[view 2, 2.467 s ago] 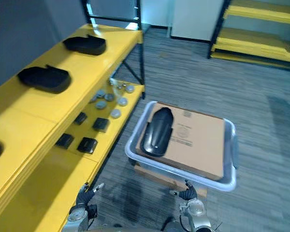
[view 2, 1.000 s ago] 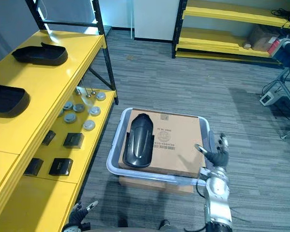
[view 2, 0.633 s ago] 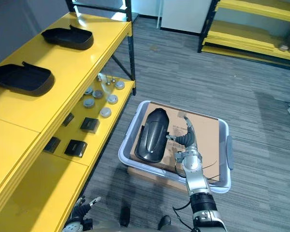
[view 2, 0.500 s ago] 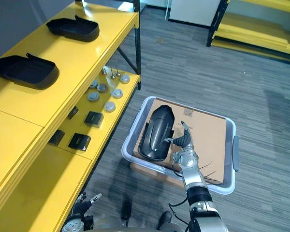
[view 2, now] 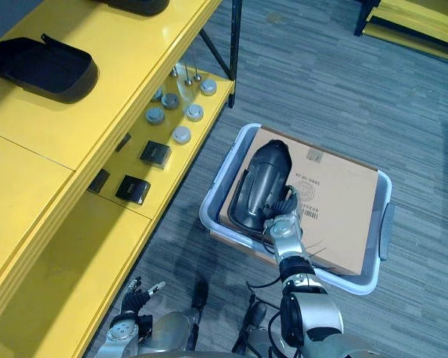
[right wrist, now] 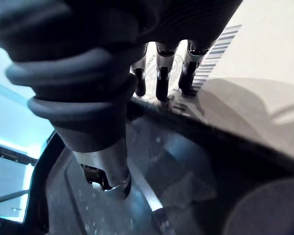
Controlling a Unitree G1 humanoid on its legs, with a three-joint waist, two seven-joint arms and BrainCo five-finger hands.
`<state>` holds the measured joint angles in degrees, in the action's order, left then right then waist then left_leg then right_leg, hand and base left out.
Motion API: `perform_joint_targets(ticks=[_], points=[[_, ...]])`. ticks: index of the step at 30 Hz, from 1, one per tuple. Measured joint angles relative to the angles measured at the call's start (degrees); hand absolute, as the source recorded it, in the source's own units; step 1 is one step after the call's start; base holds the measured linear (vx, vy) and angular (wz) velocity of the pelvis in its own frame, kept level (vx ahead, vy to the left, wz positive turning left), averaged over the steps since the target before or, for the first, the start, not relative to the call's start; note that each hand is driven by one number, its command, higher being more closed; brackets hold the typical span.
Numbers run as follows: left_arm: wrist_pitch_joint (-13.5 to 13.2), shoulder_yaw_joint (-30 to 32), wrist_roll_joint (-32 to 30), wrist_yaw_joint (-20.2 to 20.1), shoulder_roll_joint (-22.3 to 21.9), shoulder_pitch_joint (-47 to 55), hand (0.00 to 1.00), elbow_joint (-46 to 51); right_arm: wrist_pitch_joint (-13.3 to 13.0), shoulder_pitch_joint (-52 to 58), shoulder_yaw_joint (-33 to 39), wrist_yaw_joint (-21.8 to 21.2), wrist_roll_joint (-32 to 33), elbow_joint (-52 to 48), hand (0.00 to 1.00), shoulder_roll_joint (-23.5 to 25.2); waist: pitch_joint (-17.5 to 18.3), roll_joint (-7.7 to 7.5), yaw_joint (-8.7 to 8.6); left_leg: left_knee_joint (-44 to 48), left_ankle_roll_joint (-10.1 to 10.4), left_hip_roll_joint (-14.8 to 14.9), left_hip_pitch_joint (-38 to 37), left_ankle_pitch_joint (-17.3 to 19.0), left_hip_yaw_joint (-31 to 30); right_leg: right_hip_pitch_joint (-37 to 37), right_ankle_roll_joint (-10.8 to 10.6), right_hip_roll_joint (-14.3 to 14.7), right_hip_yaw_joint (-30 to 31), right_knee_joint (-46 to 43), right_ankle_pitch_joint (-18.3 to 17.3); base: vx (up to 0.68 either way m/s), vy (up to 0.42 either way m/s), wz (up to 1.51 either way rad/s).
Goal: Walk over and take plastic housings, then place them on the shelf
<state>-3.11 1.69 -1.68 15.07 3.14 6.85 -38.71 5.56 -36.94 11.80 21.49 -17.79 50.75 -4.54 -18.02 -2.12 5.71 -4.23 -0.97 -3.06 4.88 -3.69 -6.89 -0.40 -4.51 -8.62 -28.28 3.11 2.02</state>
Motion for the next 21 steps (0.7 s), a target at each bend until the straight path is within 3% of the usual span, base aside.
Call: perform_joint_targets(ticks=[7, 15, 21], points=[[0.01, -0.54, 1.10, 0.04, -0.20, -1.67, 0.00, -0.07, -0.06, -0.05, -2.91, -2.09, 3.24, 0.58, 1.00, 1.19, -0.37, -0.12, 1.06, -0.97, 0.24, 0.25, -0.67, -0.23, 0.36, 0.03, 0.01, 0.30, 0.55, 0.01, 0.00, 0.03, -0.002, -0.03], [0.04, -1.05, 2.19, -0.09, -0.18, -1.84, 0.00, 0.02, -0.16, 0.93, -2.17, -2.76, 11.23, -1.21, 1.00, 1.91, -0.45, -0.36, 0.71, -0.94, 0.26, 0.01, -1.57, -0.21, 1.27, -0.46, 0.04, -0.53, 2.15, -0.08, 0.32, 0.03, 0.007, -0.04], [0.17, -1.09, 3.47, -0.07, -0.18, -0.93, 0.00, 4.86, -0.40, 9.57, -0.52, -0.85, 13.26, -16.61, 1.00, 3.11, -0.29, -0.61, -0.31, -0.68, 0.27, -0.01, -3.05, -0.18, 1.69, -1.79, 0.39, -0.74, 3.63, -0.21, 0.97, 0.00, 0.005, 0.00]])
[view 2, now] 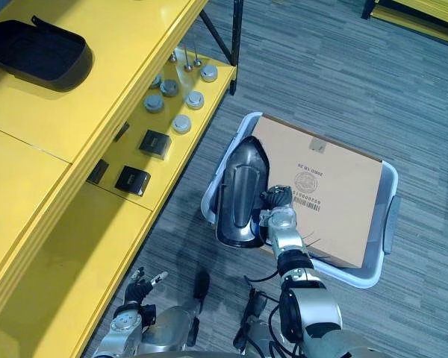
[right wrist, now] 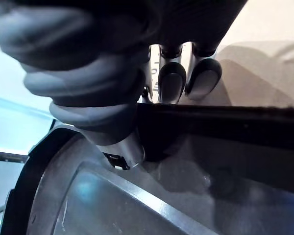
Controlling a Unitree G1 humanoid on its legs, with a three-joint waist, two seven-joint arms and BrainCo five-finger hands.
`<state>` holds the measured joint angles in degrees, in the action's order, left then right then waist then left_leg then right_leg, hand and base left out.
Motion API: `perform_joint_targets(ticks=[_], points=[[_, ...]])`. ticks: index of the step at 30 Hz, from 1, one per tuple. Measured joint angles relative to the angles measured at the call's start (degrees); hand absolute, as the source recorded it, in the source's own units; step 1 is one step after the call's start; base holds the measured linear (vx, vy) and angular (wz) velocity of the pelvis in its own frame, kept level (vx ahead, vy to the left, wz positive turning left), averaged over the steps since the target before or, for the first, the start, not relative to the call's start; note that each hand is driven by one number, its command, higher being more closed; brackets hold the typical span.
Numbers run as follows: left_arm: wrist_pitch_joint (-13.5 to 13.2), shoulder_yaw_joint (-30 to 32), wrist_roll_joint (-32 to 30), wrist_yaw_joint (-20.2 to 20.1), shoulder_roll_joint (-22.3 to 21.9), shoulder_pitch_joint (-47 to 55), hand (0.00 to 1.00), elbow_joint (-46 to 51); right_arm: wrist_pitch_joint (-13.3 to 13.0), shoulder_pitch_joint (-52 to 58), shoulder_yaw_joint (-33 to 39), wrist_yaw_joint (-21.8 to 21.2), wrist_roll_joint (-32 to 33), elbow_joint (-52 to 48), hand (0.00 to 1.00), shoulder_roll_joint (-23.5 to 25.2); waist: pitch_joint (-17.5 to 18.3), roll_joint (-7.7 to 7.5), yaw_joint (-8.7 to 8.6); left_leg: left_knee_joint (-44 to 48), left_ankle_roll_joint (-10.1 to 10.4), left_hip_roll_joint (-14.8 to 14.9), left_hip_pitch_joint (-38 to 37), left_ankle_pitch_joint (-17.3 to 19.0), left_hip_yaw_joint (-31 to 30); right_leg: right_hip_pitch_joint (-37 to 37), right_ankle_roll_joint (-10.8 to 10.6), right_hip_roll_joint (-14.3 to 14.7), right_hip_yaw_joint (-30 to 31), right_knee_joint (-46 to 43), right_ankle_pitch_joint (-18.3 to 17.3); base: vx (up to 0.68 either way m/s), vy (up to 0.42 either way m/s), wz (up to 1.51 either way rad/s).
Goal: Walk over and take plastic housings, then place them on the shelf
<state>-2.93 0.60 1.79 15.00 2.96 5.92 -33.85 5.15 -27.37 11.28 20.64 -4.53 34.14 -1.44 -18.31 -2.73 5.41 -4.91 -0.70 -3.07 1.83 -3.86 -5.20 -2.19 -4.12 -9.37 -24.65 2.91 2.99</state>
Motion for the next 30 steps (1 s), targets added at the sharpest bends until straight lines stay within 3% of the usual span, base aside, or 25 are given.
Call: perform_joint_targets(ticks=[7, 15, 17, 27, 30], points=[[-0.11, -3.29, 0.40, 0.11, -0.54, 2.69, 0.00, 15.22, -0.40, 8.32, 0.74, 2.82, -0.01, -15.25, 1.00, 0.30, 1.25, -0.21, -1.50, 1.01, -0.43, 0.13, -0.14, 0.83, 0.65, -0.08, -0.98, 0.03, 2.03, -0.19, -0.71, -0.05, -0.013, -0.10], [-1.97, -9.60, -0.27, 2.93, -1.84, 1.53, 0.00, 35.02, -3.80, 13.36, -1.92, 5.54, -0.09, -29.90, 1.00, 1.92, 5.12, -0.29, -4.00, 1.70, -0.64, 0.55, -0.22, 0.72, 0.92, -0.15, -1.03, 0.52, 2.61, -0.16, -0.75, 0.00, -0.009, -0.02], [-2.64, -11.08, -3.17, 5.00, -1.82, 0.48, 0.00, 40.26, -5.06, 13.80, -4.58, 5.40, -0.10, -33.63, 1.00, 2.53, 6.12, -0.15, -4.54, 1.72, -0.79, 0.57, -0.87, 0.85, 1.59, -0.60, -1.04, 0.50, 3.10, 0.01, -0.74, 0.02, -0.006, -0.09], [-3.07, -17.68, -13.74, 8.09, -1.63, -6.34, 0.00, 43.45, -7.53, 13.92, -12.91, 3.86, 0.73, -39.96, 1.00, 3.89, 8.65, 0.01, -5.18, 1.83, -0.91, 0.71, -2.72, 1.51, 3.88, -1.52, -1.03, 0.51, 5.16, 0.02, -0.64, -0.01, -0.003, -0.11], [-2.44, -18.11, -13.95, 8.99, -1.60, -7.45, 0.00, 43.27, -8.39, 13.94, -14.68, 3.19, 2.08, -40.43, 1.00, 3.97, 9.11, 0.03, -5.96, 1.84, -0.91, 0.71, -2.77, 1.51, 4.09, -1.49, -1.06, 0.52, 5.35, 0.03, -0.57, -0.01, -0.004, -0.03]])
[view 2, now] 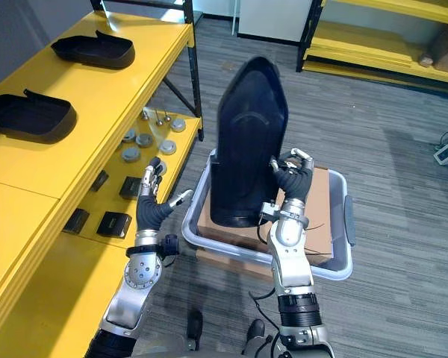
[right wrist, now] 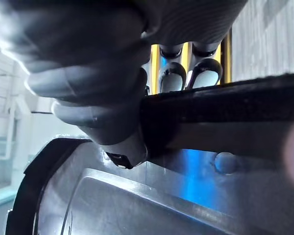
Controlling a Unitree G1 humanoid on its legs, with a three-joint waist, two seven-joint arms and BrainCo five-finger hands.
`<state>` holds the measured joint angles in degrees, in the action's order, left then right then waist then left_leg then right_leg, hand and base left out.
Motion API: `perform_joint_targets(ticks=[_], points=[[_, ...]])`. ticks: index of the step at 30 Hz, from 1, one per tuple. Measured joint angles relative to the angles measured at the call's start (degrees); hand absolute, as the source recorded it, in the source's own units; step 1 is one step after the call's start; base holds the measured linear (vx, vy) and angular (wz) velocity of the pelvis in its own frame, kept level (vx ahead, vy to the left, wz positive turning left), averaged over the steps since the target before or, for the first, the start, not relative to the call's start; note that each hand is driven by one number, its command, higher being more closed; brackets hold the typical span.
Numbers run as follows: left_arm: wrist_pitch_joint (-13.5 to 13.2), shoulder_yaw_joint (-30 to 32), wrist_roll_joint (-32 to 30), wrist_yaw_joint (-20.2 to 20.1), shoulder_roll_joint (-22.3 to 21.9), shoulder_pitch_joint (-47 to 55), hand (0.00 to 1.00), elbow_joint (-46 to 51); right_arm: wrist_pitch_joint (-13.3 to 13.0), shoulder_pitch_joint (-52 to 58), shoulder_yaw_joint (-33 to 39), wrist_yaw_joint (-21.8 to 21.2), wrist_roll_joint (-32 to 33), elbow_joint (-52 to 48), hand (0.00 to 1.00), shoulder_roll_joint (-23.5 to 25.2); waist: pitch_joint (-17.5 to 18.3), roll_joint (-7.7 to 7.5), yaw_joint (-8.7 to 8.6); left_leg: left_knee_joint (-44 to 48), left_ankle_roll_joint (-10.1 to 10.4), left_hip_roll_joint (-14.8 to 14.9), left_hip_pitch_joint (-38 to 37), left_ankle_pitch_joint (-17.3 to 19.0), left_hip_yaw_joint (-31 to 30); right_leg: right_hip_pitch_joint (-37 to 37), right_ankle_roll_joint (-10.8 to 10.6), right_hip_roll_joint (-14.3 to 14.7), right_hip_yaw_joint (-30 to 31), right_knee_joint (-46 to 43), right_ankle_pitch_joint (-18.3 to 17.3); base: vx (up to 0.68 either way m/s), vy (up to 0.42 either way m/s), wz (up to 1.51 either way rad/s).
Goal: Walk over and take plastic housings, then place them on the shelf
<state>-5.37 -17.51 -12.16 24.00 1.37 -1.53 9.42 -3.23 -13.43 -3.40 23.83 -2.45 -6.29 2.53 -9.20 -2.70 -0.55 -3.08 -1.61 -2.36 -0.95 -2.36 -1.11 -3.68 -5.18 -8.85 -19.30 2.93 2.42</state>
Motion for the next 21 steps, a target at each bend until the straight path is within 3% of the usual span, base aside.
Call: perform_joint_targets(ticks=[8, 9, 16, 21], points=[[2.59, -0.94, -2.08, 1.43, -0.02, -3.54, 0.00, -2.67, -0.83, 0.76, -3.79, -1.58, 7.07, -0.04, 1.00, -0.23, 1.34, 0.30, -0.95, -0.01, -0.08, 0.19, -0.89, 0.62, 1.90, 0.01, 0.03, 0.13, 2.06, 0.13, 0.31, -0.01, -0.007, -0.13], [2.65, -1.01, -2.07, 1.42, -0.02, -3.56, 1.00, -3.06, -0.84, 1.14, -3.86, -1.63, 7.66, -0.04, 1.00, -0.31, 1.68, 0.42, -1.35, -0.01, -0.06, 0.18, -0.88, 0.68, 2.07, 0.03, 0.02, 0.13, 2.10, 0.18, 0.32, 0.00, -0.004, -0.03], [2.88, -2.86, -1.82, 0.93, -0.02, -4.00, 1.00, -3.70, -0.95, 5.15, -5.04, -1.81, 10.31, -2.21, 1.00, -0.70, 3.04, 1.55, -1.90, -0.06, 0.00, 0.29, -1.14, 0.86, 2.76, 0.04, 0.01, 0.23, 2.58, 0.32, 0.32, 0.00, -0.010, -0.04], [2.67, -3.03, 3.04, -0.21, 0.02, -4.11, 1.00, -3.84, -0.98, 6.65, -5.47, -2.79, 10.96, -2.21, 1.00, -0.71, 3.11, 1.62, -1.91, -0.19, 0.01, 0.41, -1.46, 0.87, 2.78, -0.12, 0.04, 0.36, 2.75, 0.32, 0.34, -0.03, -0.014, -0.02]])
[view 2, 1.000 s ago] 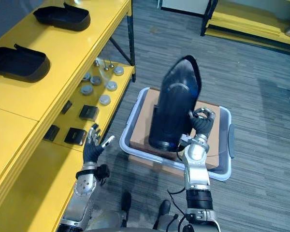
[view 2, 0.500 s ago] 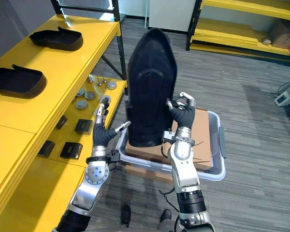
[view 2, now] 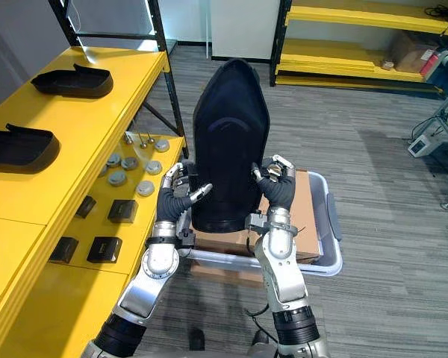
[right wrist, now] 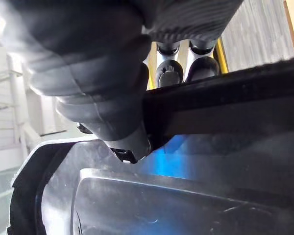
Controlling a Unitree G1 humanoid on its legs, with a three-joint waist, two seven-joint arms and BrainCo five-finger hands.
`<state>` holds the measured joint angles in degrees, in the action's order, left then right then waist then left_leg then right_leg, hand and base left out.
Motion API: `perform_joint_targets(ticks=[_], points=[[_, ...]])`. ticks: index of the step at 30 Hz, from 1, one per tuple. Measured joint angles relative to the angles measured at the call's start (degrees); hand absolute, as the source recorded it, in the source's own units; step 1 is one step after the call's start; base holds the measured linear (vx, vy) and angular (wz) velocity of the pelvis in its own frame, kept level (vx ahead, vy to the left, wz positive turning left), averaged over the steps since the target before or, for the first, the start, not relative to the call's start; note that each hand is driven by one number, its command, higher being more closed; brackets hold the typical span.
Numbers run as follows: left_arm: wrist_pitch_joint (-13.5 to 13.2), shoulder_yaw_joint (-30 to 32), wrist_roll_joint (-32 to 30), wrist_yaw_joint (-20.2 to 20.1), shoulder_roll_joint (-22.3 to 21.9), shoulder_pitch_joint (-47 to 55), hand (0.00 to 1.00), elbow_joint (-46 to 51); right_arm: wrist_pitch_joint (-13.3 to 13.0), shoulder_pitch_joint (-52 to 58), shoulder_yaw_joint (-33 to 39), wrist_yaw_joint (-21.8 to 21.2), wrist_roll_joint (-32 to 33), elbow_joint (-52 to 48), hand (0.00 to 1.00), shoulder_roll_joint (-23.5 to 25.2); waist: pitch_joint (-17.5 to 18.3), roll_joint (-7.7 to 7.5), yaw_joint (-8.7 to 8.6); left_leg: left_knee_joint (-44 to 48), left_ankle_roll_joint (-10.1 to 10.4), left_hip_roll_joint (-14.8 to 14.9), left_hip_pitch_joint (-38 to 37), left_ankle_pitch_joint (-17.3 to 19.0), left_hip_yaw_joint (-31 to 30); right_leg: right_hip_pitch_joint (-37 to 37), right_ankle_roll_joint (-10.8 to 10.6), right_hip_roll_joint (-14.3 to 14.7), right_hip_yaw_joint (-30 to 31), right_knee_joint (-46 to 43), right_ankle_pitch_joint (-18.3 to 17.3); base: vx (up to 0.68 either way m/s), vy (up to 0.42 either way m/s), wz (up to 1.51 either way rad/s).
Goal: Walk over and take plastic housings, then place them on the shelf
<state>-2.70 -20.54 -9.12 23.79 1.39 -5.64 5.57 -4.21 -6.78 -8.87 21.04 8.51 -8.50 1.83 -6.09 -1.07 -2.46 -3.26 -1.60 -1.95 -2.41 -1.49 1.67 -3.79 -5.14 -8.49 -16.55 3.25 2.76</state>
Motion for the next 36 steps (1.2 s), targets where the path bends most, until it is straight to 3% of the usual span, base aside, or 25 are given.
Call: perform_joint_targets(ticks=[1, 2, 18, 22, 28, 33, 36], points=[[0.00, 0.00, 0.21, 0.04, 0.00, -0.01, 1.00, -0.14, 0.00, 0.12, -0.27, 0.00, 0.00, 0.00, 1.00, 0.01, 0.00, 0.00, -0.03, -0.01, 0.00, 0.01, -0.04, 0.00, 0.00, 0.00, 0.02, 0.00, 0.02, 0.01, 0.03, -0.03, -0.011, -0.05], [-0.04, 0.18, 0.72, 0.05, 0.01, -0.04, 1.00, -0.59, 0.00, 0.42, -0.74, -0.02, -0.01, 0.00, 0.00, 0.02, 0.13, 0.03, -0.02, -0.05, 0.00, 0.01, -0.08, 0.00, 0.00, 0.01, 0.01, 0.01, 0.01, 0.05, 0.09, -0.02, -0.009, -0.03], [-0.01, 2.97, 5.89, -1.44, 0.24, 0.64, 1.00, -3.40, 0.01, 2.02, -2.41, -5.50, -0.13, -0.42, 0.00, -1.50, 2.75, 0.04, 0.00, -0.70, -0.02, -0.09, -0.48, -0.02, -0.22, -0.49, -0.11, 0.00, -0.36, 0.67, 0.18, 0.00, 0.000, 0.00], [-1.23, 5.21, 6.36, -3.90, 0.28, 2.22, 1.00, -3.16, -0.59, 1.06, -1.21, -9.38, 0.53, -7.95, 0.00, -4.62, 2.76, 0.03, -0.06, -0.70, -0.02, -0.09, -0.59, -0.02, -0.20, -0.57, -0.11, 0.01, -0.28, 0.66, 0.18, 0.00, 0.000, 0.00], [-1.19, 12.26, 7.45, -4.08, 0.69, 8.80, 1.00, -3.22, -8.74, -3.07, 17.95, -8.62, 3.60, -17.85, 0.00, -6.75, 3.02, -0.38, -0.58, -0.79, -0.02, -0.08, -0.68, -0.02, -0.05, -0.56, -0.12, 0.03, -0.10, 0.66, 0.17, 0.00, 0.000, 0.00], [-1.21, 15.42, 7.48, -3.76, 0.89, 10.76, 1.00, -2.32, -9.57, 0.76, 31.06, -5.94, 5.03, -17.46, 0.00, -7.24, 3.04, -0.40, -1.40, -0.81, -0.02, -0.11, -0.55, -0.02, -0.04, -0.50, -0.12, 0.00, -0.22, 0.66, 0.17, 0.00, 0.000, 0.01], [-1.31, 16.44, 7.49, -3.76, 0.50, 13.12, 1.00, -0.09, -10.52, 7.21, 37.45, -3.20, 5.45, -12.23, 0.00, -7.16, 3.05, -0.38, -1.94, -0.89, -0.02, -0.08, -0.44, -0.01, -0.04, -0.24, -0.13, 0.02, -0.20, 0.64, 0.16, 0.00, 0.000, -0.03]])
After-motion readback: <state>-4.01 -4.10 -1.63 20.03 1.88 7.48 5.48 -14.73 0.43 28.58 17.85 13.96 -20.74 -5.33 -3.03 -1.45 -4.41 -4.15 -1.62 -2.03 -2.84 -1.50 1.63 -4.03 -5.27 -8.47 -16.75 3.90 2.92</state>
